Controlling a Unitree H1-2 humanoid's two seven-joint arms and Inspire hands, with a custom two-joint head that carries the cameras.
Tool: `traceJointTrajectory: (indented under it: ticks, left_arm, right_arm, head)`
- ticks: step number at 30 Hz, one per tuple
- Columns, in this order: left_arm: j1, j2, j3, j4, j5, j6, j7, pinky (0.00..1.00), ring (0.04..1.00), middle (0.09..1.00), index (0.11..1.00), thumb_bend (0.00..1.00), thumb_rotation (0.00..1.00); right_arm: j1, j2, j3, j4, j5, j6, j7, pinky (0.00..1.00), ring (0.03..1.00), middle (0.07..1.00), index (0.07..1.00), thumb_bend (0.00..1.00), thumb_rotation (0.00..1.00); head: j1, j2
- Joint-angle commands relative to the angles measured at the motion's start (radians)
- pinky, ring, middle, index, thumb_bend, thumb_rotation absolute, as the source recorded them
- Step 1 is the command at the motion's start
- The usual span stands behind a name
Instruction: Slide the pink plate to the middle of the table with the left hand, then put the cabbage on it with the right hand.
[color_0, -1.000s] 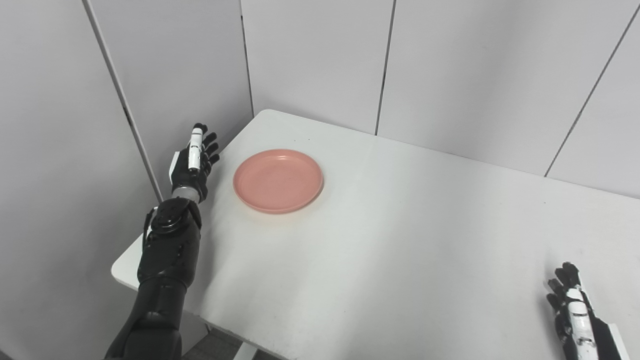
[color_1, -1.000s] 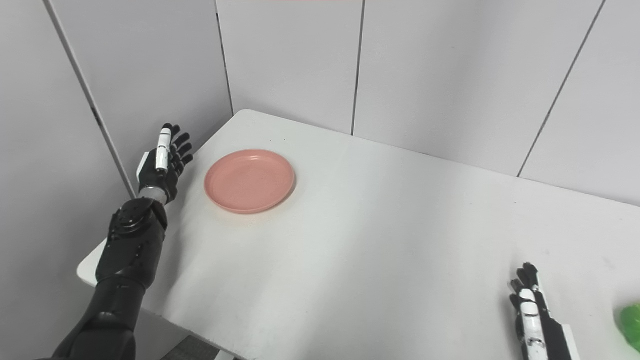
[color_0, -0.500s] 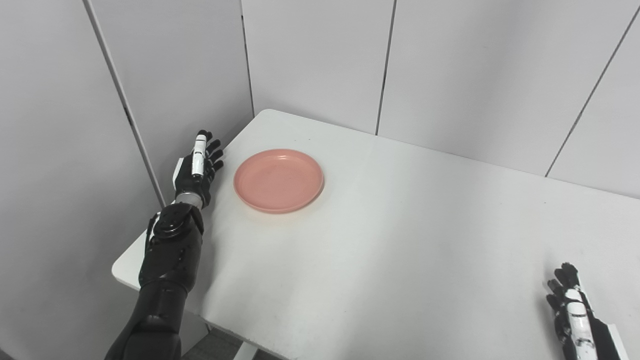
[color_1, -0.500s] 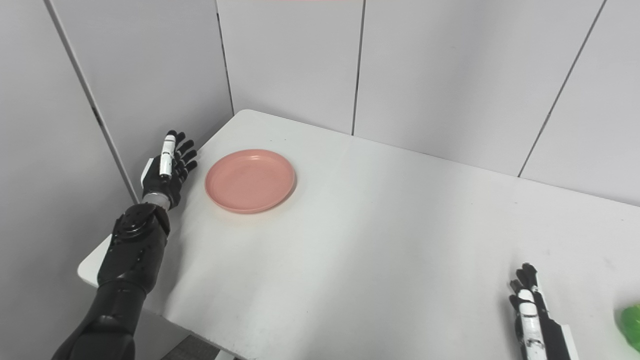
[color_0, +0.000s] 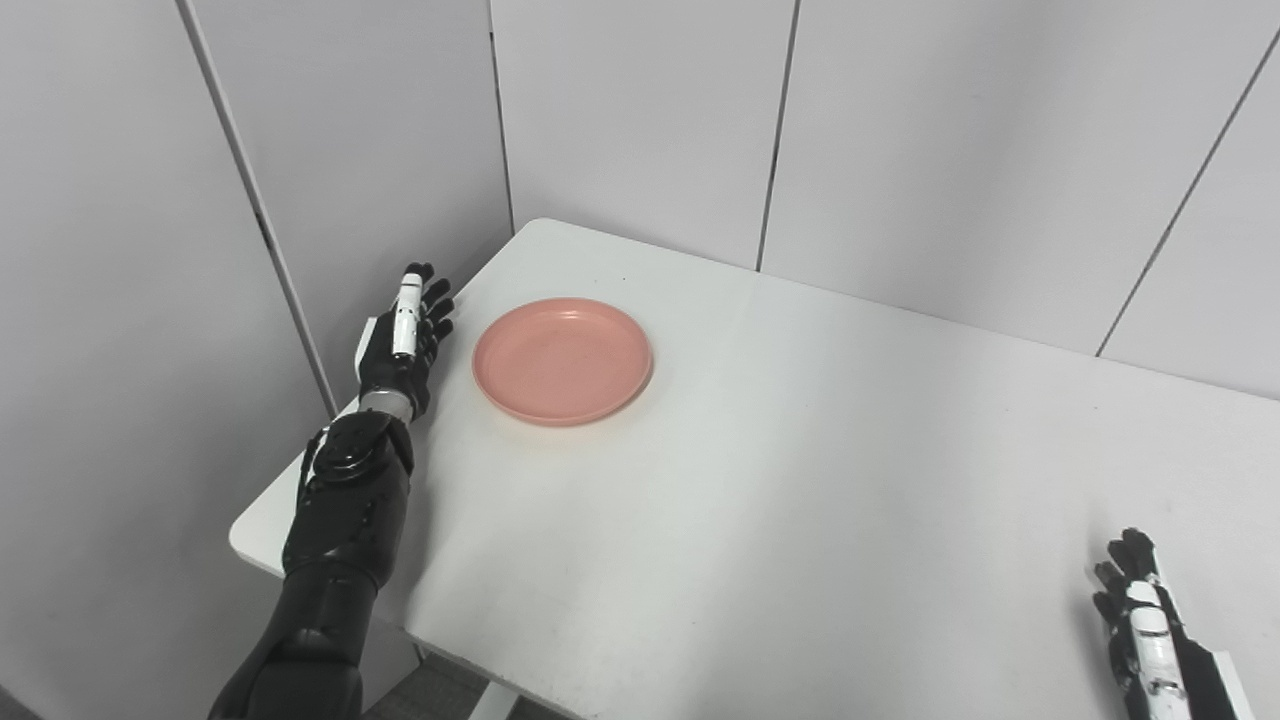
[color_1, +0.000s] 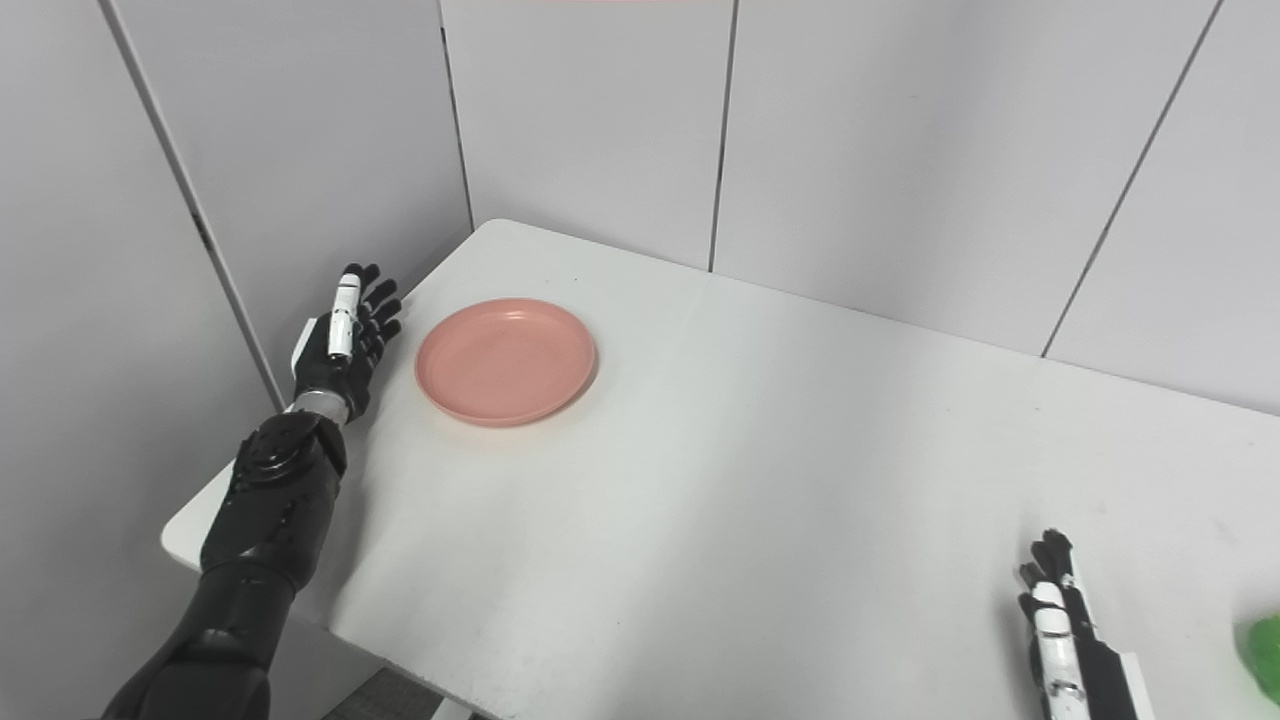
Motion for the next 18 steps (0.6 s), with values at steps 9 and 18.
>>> traceJointTrajectory:
  ticks: [9, 18]
  left_arm:
    - [0.009, -0.057, -0.063, -0.032, 0.008, 0.033, -0.024, 0.93, 0.929, 0.915, 0.908, 0.43, 1.00]
    - [0.014, -0.092, -0.096, -0.062, 0.001, 0.049, -0.027, 0.93, 0.929, 0.919, 0.910, 0.43, 1.00]
  right_arm:
    - [-0.015, 0.007, 0.004, -0.031, 0.001, 0.018, 0.000, 1.00, 0.998, 1.000, 1.000, 0.08, 1.00]
    - [-0.016, 0.009, 0.006, -0.025, 0.005, 0.010, -0.004, 1.00, 0.992, 0.999, 1.000, 0.08, 1.00]
  head:
    - [-0.003, 0.010]
    - [-0.013, 0.017]
